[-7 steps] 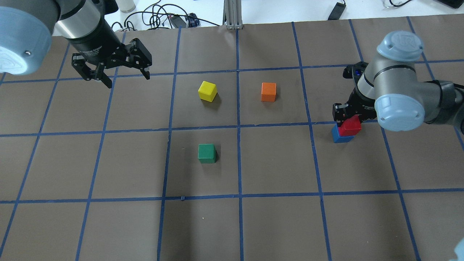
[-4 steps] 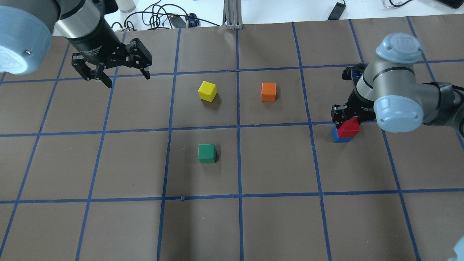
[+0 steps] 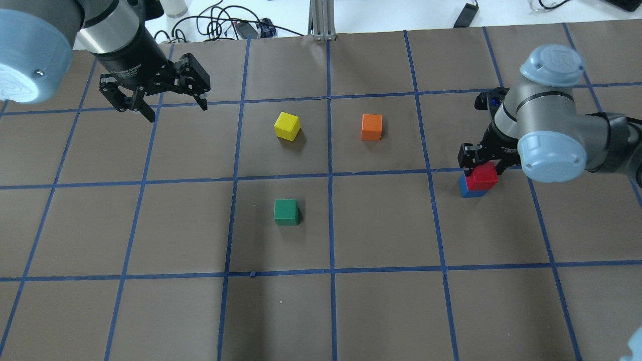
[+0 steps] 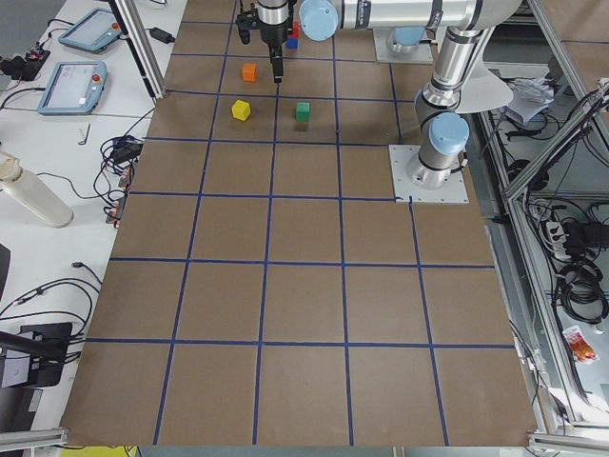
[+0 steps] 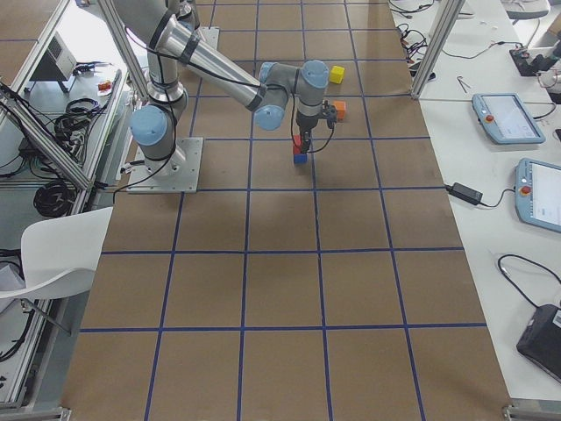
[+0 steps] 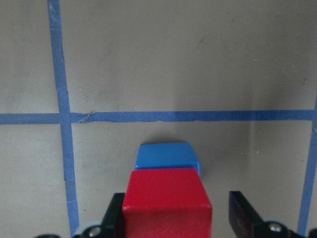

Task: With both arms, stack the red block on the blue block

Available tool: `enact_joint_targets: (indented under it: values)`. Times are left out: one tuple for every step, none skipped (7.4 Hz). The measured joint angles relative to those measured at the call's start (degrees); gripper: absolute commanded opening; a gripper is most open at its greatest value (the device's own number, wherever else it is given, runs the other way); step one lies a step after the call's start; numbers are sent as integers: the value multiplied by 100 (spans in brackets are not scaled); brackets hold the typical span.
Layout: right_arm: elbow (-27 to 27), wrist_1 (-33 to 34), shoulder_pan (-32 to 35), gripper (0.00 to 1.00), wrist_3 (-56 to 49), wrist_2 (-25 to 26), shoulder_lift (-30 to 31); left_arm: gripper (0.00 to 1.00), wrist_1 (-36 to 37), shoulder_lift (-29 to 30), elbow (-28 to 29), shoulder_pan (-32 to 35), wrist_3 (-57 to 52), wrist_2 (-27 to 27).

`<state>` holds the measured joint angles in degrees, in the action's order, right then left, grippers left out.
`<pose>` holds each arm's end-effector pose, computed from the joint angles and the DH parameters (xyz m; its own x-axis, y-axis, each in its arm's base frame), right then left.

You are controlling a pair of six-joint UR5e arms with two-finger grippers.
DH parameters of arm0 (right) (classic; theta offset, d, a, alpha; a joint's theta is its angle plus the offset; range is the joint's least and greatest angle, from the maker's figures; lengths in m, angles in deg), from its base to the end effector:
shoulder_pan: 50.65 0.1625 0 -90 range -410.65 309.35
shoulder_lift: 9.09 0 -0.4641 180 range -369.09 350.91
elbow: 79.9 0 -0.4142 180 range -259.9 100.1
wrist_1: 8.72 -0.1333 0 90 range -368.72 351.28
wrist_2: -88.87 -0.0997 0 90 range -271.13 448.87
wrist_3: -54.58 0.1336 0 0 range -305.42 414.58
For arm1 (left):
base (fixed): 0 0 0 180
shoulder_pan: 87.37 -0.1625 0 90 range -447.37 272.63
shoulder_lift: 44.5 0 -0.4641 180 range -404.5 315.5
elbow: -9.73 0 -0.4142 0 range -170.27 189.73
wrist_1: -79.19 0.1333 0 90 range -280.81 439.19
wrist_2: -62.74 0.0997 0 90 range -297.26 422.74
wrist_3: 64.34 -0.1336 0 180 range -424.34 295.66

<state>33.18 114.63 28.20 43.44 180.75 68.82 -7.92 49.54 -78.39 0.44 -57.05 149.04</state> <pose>0.0238 -0.5461 0.2411 -0.9997 -0.0008 0.0260 0.0001 0.9993 0.0375 -0.1209 -0.5530 0.4778 -0.9843 -0.1638 0.0656 -0.1644 0.9864 -0.0044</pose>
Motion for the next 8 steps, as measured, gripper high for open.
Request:
enact_joint_targets:
  values:
    - [-152, -146, 6, 90, -12, 61, 90, 100, -1, 3, 2, 0, 0, 1]
    - [-477, -552, 26, 91, -3, 63, 211, 100, -5, 5, 8, 0, 0, 1]
    - [-1015, -1205, 75, 91, 22, 51, 306, 100, -5, 17, 2, 2, 2, 1]
    - [-1648, -2003, 165, 91, 105, 42, 368, 100, -2, 32, -8, 8, 14, -1]
    - [-2145, -2636, 359, 91, 379, 39, 449, 100, 0, 42, -3, 23, 39, -5]
    - [-2436, -2974, 701, 95, 845, 54, 629, 100, 1, 43, -2, 51, 63, -5]
    - [-2538, -3093, 983, 95, 1180, 60, 829, 100, 0, 21, -4, 78, 65, 0]
    - [-2575, -3107, 1113, 95, 1303, 43, 889, 100, -2, -18, 12, 90, 50, 6]
